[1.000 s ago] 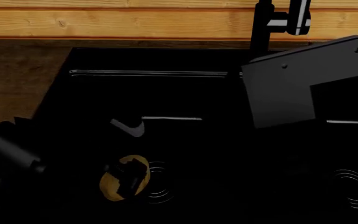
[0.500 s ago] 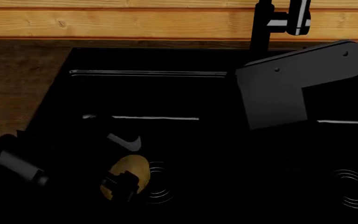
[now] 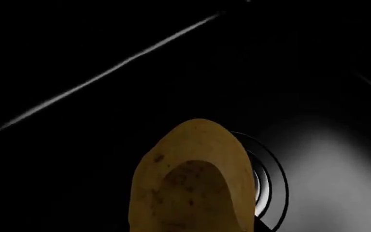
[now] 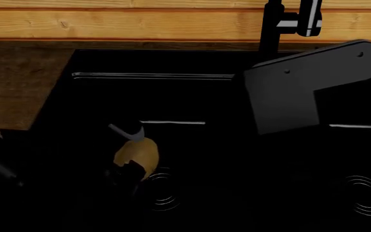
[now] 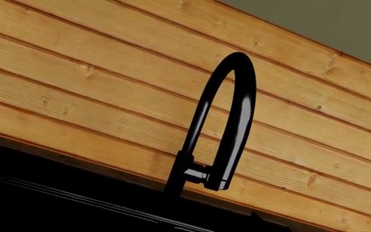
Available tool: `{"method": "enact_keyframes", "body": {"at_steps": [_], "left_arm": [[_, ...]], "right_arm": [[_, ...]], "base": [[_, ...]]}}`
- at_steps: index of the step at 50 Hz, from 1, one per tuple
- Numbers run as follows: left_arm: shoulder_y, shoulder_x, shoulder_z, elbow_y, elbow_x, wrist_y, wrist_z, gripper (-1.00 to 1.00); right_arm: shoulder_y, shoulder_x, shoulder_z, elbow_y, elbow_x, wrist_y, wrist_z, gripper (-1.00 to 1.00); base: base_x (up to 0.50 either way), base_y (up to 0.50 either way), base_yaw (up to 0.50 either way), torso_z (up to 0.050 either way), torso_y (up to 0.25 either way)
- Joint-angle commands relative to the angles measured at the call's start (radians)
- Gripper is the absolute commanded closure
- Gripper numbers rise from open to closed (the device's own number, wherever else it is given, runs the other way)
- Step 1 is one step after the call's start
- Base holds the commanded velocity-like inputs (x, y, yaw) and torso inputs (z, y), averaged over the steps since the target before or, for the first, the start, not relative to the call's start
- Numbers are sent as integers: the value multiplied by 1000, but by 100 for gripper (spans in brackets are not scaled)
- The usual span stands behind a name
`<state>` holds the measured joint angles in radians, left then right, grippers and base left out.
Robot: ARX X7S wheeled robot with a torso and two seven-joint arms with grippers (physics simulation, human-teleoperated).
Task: Pick the potato from the sink and place it on the plate located on the counter
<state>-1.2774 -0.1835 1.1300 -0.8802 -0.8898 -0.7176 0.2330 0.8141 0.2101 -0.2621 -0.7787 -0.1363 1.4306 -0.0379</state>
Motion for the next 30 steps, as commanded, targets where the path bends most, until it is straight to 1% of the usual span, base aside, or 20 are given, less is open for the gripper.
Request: {"method": "enact_keyframes", "body": {"at_steps": [1,6,16,30], "left_arm": [[67,-111,-92,264,-109,-16,-194,100],[66,-159,-126,368,-144,-48,-274,100],[82,-233,-201,524,-225,-69,-363,100],[83,-326,-276,737,-326,-121,-492,100]], "right_arm": [[-41,-8,3,44,-10,-47,11,-100],[-40,-7,10,43,-9,-46,9,-100],[-47,-8,11,37,-7,-46,13,-100],[-46,-7,8,19,-5,-32,13,-100]], "base": [[0,0,0,0,0],[0,0,0,0,0],[0,0,0,0,0],[0,0,0,0,1]]}}
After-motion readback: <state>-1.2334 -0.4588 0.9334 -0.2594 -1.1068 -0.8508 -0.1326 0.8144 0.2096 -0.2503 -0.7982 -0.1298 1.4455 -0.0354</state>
